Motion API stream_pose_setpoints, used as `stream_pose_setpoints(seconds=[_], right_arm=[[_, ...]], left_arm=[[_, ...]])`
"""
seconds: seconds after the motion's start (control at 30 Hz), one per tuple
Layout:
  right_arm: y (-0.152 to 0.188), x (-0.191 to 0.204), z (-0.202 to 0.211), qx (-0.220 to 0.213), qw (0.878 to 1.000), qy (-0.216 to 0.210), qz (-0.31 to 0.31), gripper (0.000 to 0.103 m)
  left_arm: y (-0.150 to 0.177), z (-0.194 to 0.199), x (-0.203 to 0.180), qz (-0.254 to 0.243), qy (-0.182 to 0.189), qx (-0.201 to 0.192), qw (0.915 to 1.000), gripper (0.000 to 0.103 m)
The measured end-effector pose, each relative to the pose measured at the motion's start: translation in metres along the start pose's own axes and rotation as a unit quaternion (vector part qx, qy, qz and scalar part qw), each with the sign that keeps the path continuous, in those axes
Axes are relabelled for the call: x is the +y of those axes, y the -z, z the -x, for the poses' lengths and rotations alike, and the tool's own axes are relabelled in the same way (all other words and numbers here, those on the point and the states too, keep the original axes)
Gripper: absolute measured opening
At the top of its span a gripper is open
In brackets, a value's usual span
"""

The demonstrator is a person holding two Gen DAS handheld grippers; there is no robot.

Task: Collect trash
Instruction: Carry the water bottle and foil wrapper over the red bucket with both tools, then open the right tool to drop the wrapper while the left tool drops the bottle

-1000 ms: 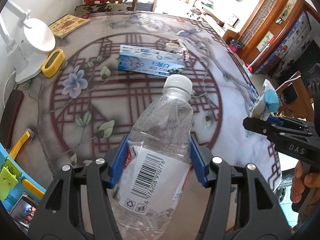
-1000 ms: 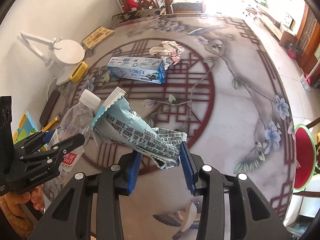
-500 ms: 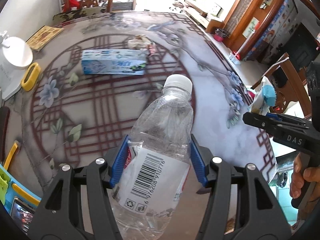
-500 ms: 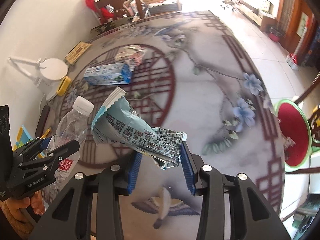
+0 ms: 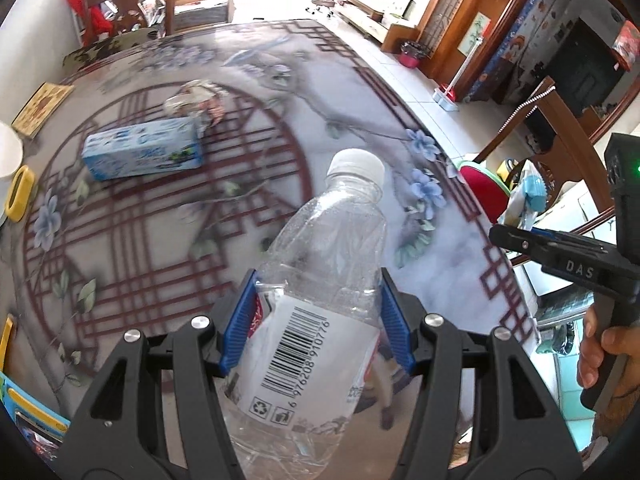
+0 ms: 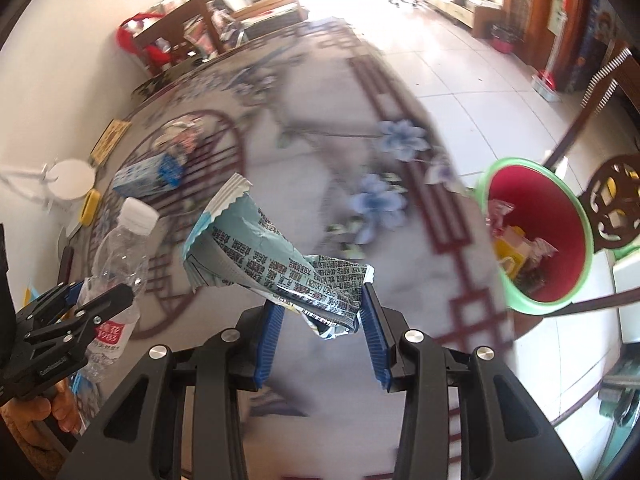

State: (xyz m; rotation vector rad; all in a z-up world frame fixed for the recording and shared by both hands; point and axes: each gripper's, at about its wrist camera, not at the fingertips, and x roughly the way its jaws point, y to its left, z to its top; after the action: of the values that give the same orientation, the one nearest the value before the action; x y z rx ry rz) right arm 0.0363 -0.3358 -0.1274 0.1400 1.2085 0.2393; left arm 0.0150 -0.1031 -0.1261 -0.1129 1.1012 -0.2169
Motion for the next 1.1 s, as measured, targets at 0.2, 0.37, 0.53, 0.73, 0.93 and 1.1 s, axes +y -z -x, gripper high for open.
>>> stream_pose_setpoints(seconds=[0.2,0.37,0.53,0.73,0.93,1.1], right_arm=[[-0.009,-0.065,0.007,-0.003,0.999,0.021,-0.037,0.038],[-0.016,-0.124,0.014,-0.01,0.996,0.04,-0.076,0.038],[-0.024,-0.179,0.018,-0.012,0.993,0.06,-0.105,0.038],[-0.036,-0.22,0.012,-0.01,0.99,0.07,-0.122,0.04],[-0.047,-0.252,0.007,-0.013,0.988,0.074,-0.137,0.063],[-0.05,-0.279,0.007,-0.013,0.985,0.075,-0.154,0.073]], left_arm=[[-0.013,-0.011,-0.034,-0.008,0.0,0.002,1.0,0.056],[-0.025,-0.019,-0.063,-0.019,0.007,0.001,0.9998,0.056],[-0.04,-0.024,-0.097,-0.039,0.015,-0.006,0.9991,0.056],[-0.057,-0.036,-0.14,-0.062,0.029,-0.002,0.9976,0.056],[-0.083,-0.051,-0.188,-0.104,0.044,-0.01,0.9936,0.056],[-0.105,-0.073,-0.233,-0.136,0.069,-0.005,0.9884,0.056]])
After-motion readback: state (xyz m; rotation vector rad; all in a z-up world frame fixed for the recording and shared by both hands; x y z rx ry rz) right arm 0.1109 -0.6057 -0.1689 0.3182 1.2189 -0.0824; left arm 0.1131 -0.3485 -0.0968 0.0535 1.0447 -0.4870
